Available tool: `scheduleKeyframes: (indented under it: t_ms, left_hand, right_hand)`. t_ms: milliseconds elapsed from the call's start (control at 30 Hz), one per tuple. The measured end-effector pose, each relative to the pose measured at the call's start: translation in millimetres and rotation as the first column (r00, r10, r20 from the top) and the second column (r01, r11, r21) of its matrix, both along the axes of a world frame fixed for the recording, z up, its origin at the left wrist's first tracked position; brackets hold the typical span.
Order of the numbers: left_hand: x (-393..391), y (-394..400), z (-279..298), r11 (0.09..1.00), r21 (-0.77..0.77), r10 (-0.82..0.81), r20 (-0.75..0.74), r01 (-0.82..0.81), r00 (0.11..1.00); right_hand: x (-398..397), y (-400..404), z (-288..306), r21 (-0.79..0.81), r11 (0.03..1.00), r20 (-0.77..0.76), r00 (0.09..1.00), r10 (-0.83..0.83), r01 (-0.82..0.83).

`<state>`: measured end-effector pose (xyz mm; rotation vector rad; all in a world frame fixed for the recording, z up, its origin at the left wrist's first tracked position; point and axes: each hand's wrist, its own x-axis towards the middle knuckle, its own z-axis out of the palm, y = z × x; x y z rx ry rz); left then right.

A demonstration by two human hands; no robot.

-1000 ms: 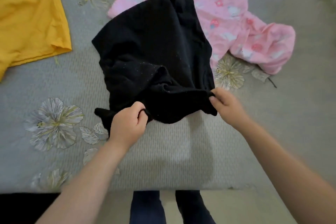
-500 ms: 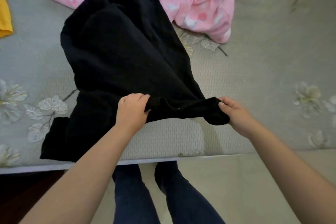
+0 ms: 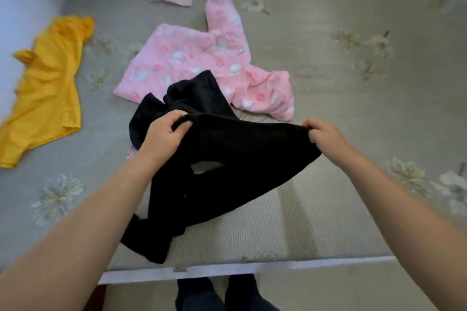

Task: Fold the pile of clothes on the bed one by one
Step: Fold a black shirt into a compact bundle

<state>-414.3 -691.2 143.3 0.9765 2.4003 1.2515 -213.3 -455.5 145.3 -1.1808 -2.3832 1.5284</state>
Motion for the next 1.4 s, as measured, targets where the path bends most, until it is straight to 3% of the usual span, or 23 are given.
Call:
scheduleKeyframes:
  t_ms: [67, 167, 267, 333, 600, 700, 833, 933, 1033, 1200, 1333, 1400]
  left_hand:
    - [-11, 11, 37, 0.997, 0.061, 0.039, 0.022, -0.041, 0.999]
    - [-20, 26, 101, 0.975, 0.210, 0.065, 0.070, -0.078, 0.995]
    - [-24, 40, 168, 0.951, 0.296, 0.129, -0.116, -0.090, 0.985]
    - [-25, 43, 210, 0.940, 0.321, 0.213, -0.281, -0.117, 0.936]
    - [-5, 39, 296, 0.919, 0.357, 0.374, -0.652, -0.169, 0.660]
    - [13, 33, 316, 0.923, 0.336, 0.384, -0.759, -0.189, 0.525]
    - [43, 18, 336, 0.929, 0.341, 0.368, -0.797, -0.146, 0.478]
    - [74, 2, 343, 0.933, 0.348, 0.350, -0.826, -0.089, 0.443]
    - [105, -18, 344, 0.936, 0.352, 0.335, -0.887, -0.004, 0.318]
    - [145, -54, 328, 0.935, 0.295, 0.249, -0.941, 0.198, 0.228]
    - [168, -76, 314, 0.951, 0.242, 0.186, -0.945, 0.194, 0.270]
    - [173, -80, 307, 0.970, 0.200, 0.145, -0.932, 0.136, 0.332]
  right_hand:
    - [-17, 9, 32, 0.204, 0.979, -0.044, 0.999, 0.001, 0.008]
    - [-43, 22, 88, 0.477, 0.867, -0.188, 0.980, -0.058, 0.143]
    - [-57, 30, 151, 0.603, 0.731, -0.369, 0.924, -0.098, 0.318]
    - [-57, 34, 190, 0.677, 0.638, -0.463, 0.886, -0.019, 0.367]
    - [-17, 34, 295, 0.775, 0.293, -0.621, 0.760, 0.189, 0.560]
    - [16, 28, 316, 0.801, 0.084, -0.591, 0.764, 0.260, 0.592]
    - [66, 22, 334, 0.817, -0.083, -0.525, 0.795, 0.304, 0.571]
    - [103, 8, 340, 0.806, -0.151, -0.512, 0.803, 0.306, 0.572]
    - [139, -12, 340, 0.800, -0.182, -0.508, 0.806, 0.305, 0.573]
    - [200, -43, 326, 0.801, -0.229, -0.486, 0.824, 0.293, 0.553]
    - [225, -57, 315, 0.823, -0.229, -0.438, 0.837, 0.327, 0.520]
    - [227, -57, 305, 0.843, -0.204, -0.422, 0.847, 0.322, 0.498]
